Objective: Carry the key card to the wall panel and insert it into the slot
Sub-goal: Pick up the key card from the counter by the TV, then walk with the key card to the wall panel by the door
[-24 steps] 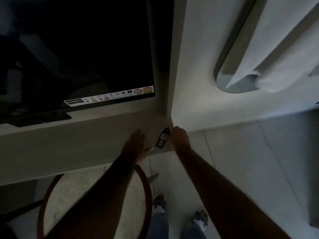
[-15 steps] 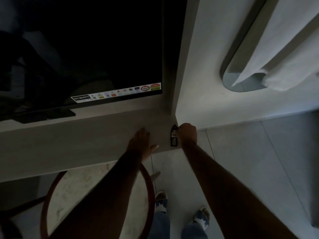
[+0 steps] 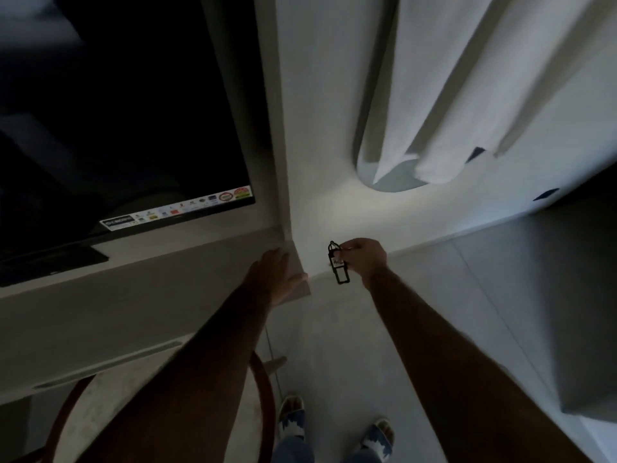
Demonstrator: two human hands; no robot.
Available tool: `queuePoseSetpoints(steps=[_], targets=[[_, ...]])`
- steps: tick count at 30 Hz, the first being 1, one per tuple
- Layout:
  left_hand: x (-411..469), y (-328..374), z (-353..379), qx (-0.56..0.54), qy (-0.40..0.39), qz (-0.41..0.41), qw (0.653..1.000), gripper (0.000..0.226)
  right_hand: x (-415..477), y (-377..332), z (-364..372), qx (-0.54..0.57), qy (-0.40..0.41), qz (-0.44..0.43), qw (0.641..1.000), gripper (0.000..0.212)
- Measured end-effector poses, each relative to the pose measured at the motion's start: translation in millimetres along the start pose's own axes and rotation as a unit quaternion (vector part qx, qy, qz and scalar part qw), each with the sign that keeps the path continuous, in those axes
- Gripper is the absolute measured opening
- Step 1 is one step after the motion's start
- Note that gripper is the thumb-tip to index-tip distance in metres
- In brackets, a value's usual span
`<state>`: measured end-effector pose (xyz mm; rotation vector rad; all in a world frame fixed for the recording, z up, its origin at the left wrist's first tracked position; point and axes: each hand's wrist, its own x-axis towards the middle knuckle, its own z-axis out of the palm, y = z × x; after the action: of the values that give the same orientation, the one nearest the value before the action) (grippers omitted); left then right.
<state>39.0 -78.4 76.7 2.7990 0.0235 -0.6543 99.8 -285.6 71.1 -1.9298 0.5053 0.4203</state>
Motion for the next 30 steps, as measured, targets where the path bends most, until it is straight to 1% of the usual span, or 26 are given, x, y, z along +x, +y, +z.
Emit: queuePoseSetpoints(steps=[8,11,14,20,23,30], targets=[[11,118,-54,0.03,0.069,0.132,0.988,0.081,-27,-33,-146,0.069,0.061,-0.043,0.995,0.02],[13,174,-70,0.034,0.101,0.176,0.979,0.082,-39,-42,-208,0.097,0.088,-0.063,0.989,0.023],[11,234,-86,0.048,0.12,0.22,0.967,0.083,-50,-47,-272,0.123,0.106,-0.084,0.983,0.028],[7,352,-113,0.067,0.167,0.289,0.94,0.083,-74,-45,-399,0.167,0.144,-0.13,0.967,0.027],[4,410,-127,0.07,0.189,0.322,0.925,0.082,-87,-43,-457,0.188,0.159,-0.15,0.958,0.032],[-3,525,-146,0.09,0.226,0.389,0.888,0.084,-118,-44,-570,0.214,0.199,-0.202,0.935,0.035]])
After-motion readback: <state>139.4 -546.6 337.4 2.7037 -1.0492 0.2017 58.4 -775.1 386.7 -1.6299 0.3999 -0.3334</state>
